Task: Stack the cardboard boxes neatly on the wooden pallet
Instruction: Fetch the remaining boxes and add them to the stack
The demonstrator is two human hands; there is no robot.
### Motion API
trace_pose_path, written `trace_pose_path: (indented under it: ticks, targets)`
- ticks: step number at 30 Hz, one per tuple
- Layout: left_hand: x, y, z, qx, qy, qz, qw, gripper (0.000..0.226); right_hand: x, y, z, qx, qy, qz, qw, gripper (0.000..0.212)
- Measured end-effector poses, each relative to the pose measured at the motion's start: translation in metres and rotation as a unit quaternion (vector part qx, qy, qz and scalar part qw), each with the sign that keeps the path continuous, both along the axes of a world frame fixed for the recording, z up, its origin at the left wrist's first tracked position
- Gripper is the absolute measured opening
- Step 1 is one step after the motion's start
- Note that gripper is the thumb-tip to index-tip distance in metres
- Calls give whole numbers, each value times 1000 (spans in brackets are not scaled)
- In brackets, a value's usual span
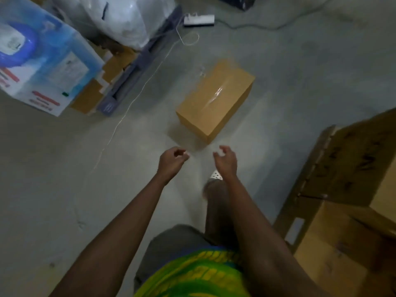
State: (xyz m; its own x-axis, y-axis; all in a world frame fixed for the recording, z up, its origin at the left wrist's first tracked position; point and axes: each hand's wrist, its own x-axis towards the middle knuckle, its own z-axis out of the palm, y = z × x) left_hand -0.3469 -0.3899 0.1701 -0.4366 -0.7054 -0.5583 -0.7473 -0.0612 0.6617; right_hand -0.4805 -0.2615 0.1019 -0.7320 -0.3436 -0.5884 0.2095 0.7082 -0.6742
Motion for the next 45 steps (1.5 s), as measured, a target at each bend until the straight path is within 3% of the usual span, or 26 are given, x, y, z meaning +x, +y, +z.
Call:
trace_pose_path:
  ticks: [6,11,17,20,22,27,36,41,45]
  targets:
    - [-132,-157,-44,-42,-30,-127,991,28,-111,-115,-53,11,16,-74,997,44]
    - [-231,-268,-215,-8,-64,-134,989,36,-191,-203,-210,31,67,-142,987,55]
    - [-308,-352,-416,-61,-127,-165,976,82,-235,-267,-398,147,34,-273,950,79]
    - [-327,-380,-478,-17,-145,-146,978,111,-237,-275,-455,129,-26,-364,922,95]
    - [-332,-388,-490,32,-132,-125,983,98,-229,-281,-464,85,-42,-413,906,100]
    - [-319,-378,-429,-54,-129,-173,975,78,-208,-286,-389,96,-21,-447,889,104]
    - [-239,-323,-166,-120,-113,-218,962,83,-119,-216,-119,67,-29,-412,908,92]
    - [-169,-244,-20,-136,-71,-227,962,81,-59,-134,22,40,-3,-393,919,84]
    - [-112,-161,53,-174,-11,-243,954,78,-7,-56,96,52,27,-402,914,83]
